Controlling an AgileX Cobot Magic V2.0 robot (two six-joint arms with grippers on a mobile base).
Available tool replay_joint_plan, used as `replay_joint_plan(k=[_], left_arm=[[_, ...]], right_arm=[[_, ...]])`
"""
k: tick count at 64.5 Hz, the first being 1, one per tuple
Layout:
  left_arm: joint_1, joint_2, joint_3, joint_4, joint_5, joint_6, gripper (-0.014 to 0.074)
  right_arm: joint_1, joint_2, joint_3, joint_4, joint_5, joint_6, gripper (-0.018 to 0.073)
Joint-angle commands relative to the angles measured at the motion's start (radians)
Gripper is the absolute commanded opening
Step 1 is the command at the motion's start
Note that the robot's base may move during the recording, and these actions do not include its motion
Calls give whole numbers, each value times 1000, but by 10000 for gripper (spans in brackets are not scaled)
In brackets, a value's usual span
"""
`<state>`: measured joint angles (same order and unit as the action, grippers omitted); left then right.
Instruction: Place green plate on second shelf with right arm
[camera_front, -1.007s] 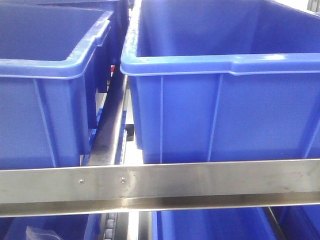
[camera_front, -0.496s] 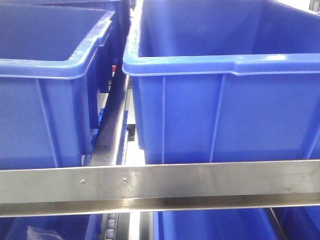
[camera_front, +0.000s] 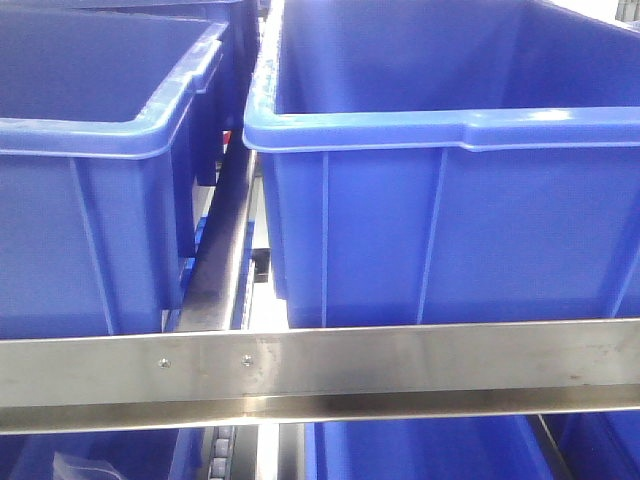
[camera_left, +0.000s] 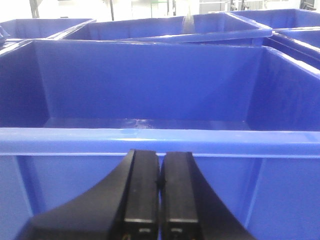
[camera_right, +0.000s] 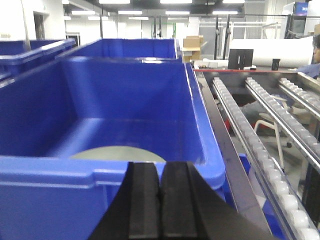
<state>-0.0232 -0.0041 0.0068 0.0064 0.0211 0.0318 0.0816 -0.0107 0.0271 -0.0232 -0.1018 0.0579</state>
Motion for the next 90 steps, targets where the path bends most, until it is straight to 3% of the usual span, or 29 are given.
replay_joint_plan(k=[1,16,29,76,90], left_arm=[[-4,-18,40,-6,-87,-6,130],[-4,-18,40,-6,-87,-6,130],[-4,-18,40,-6,-87,-6,130],[-4,-18,40,-6,-87,-6,130],[-4,-18,40,-6,-87,-6,130]], right_arm=[[-8,-20,-17,-2,-54,-25,46],[-9,-20,-17,-3,-31,-45,46],[-68,-20,-17,10,-91,-45,46],[-67,-20,-17,29,-130,4,46],[-66,-20,-17,23,-82,4,46]])
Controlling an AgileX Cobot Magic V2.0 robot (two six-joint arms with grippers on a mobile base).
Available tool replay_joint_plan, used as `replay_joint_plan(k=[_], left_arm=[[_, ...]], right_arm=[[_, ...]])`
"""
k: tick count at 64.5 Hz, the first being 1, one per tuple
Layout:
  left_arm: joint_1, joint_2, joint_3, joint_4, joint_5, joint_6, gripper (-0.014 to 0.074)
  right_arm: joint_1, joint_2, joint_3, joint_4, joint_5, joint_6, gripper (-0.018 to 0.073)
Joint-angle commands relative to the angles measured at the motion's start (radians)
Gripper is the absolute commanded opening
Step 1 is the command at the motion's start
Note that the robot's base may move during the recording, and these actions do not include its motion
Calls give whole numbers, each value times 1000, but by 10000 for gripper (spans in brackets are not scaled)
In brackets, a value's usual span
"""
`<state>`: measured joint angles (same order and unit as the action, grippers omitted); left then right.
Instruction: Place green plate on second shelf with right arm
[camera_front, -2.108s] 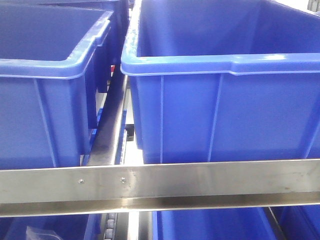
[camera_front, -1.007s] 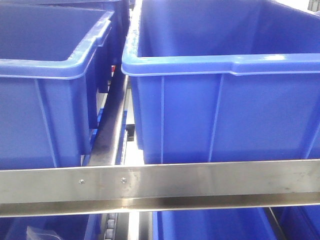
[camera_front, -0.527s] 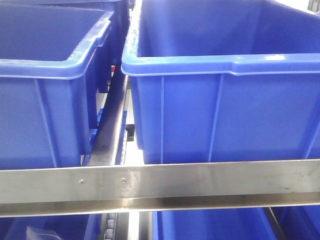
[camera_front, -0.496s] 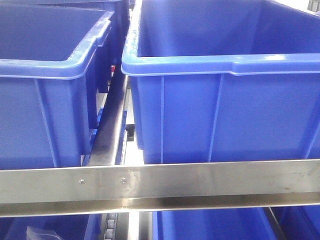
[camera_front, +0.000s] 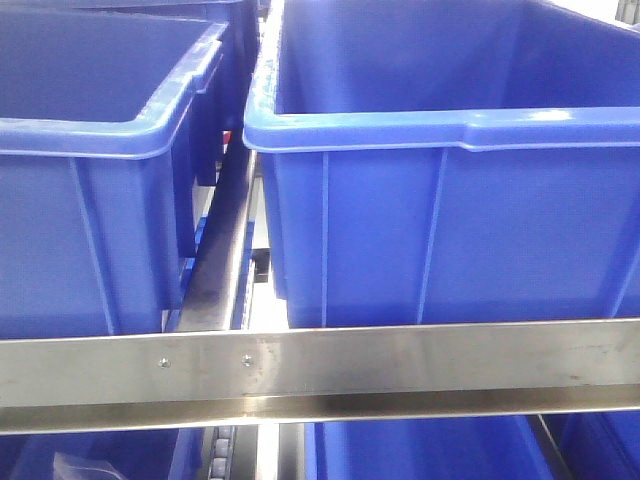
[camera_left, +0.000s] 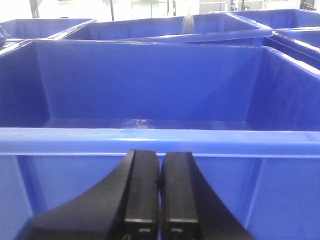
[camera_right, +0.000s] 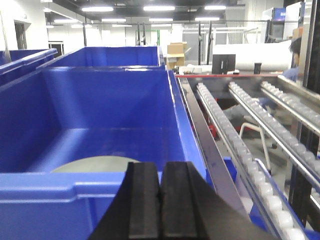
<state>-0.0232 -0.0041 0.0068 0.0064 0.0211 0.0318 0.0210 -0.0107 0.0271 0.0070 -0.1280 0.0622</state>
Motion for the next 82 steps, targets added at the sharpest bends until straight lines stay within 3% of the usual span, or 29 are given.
replay_joint_plan(k=[1,82], left_arm=[[-4,-18,40,-6,-87,-6,130],[-4,-18,40,-6,-87,-6,130]], right_arm=[[-4,-20,-17,-7,-54,0,46],[24,-20,-17,-1,-50,0,46]])
